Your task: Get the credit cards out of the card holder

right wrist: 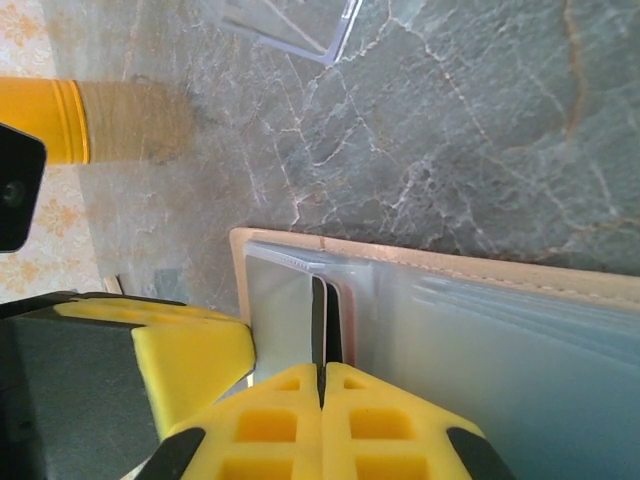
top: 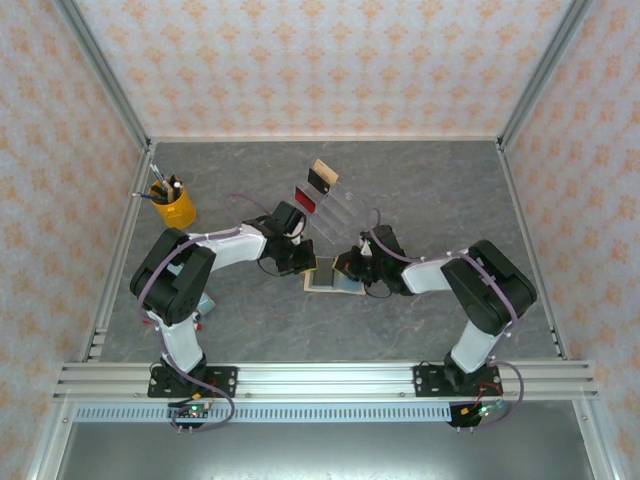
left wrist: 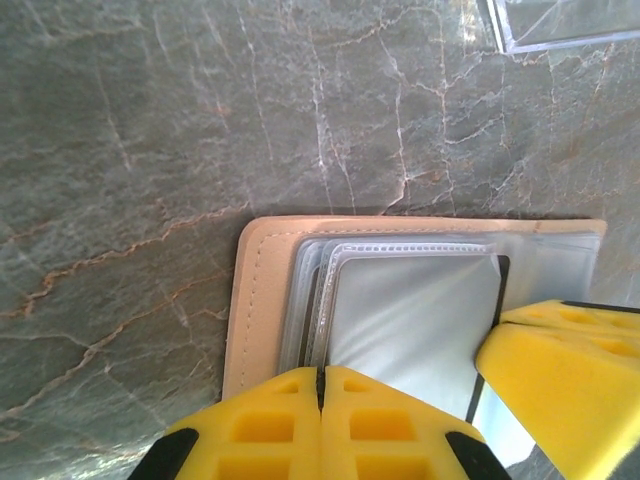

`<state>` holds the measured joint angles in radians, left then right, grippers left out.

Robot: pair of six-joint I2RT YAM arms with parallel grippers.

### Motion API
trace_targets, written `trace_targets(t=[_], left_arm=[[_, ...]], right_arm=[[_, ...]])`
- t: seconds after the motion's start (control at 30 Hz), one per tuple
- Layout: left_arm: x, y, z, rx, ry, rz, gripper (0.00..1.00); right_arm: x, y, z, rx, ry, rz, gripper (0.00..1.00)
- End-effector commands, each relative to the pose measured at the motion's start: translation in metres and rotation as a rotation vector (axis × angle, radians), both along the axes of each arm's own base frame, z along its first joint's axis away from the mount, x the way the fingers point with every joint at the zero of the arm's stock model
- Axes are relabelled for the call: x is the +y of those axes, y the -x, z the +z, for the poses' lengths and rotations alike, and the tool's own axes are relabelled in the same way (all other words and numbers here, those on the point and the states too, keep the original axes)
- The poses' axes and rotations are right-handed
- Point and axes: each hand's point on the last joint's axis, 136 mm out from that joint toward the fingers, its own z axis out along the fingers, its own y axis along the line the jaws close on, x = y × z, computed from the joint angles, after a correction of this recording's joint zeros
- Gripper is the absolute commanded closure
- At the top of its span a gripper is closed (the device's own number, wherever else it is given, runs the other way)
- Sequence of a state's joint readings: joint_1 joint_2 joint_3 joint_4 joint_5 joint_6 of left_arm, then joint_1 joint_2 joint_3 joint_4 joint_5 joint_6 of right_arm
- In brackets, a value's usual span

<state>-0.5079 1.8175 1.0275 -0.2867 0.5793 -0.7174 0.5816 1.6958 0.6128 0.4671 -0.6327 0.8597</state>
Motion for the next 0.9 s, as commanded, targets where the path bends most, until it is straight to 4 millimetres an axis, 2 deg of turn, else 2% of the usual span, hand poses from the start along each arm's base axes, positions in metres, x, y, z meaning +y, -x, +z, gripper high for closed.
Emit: trace_targets(t=[0.0, 0.13, 0.33, 0.5, 0.67, 0.87], left_arm=[[0.017, 0.025, -0.032, 0.090, -0.117, -0.003, 1.00], [0.023, 0.026, -0.033, 0.094, -0.134, 0.002, 1.00], [0.024, 0.026, -0.034, 0.095, -0.134, 0.004, 1.00], [0.023, 0.026, -0.035, 0.099, -0.131, 0.002, 1.00], [0.023, 0.027, -0.037, 0.104, -0.130, 0.001, 1.00], [0.022, 0.028, -0.039, 0.107, -0.127, 0.002, 1.00]], right_arm=[[0.010, 0.000, 0.032, -0.078, -0.057, 0.054, 1.00], [-0.002, 0.003, 0.030, -0.079, -0.022, 0.050, 1.00], [-0.016, 0.006, 0.016, -0.045, 0.028, 0.032, 1.00], [-0.016, 0.007, 0.011, -0.010, 0.031, 0.030, 1.00], [-0.009, 0.007, 0.009, 0.031, 0.016, 0.058, 0.86], [-0.007, 0.008, -0.001, 0.065, 0.031, 0.068, 0.83]])
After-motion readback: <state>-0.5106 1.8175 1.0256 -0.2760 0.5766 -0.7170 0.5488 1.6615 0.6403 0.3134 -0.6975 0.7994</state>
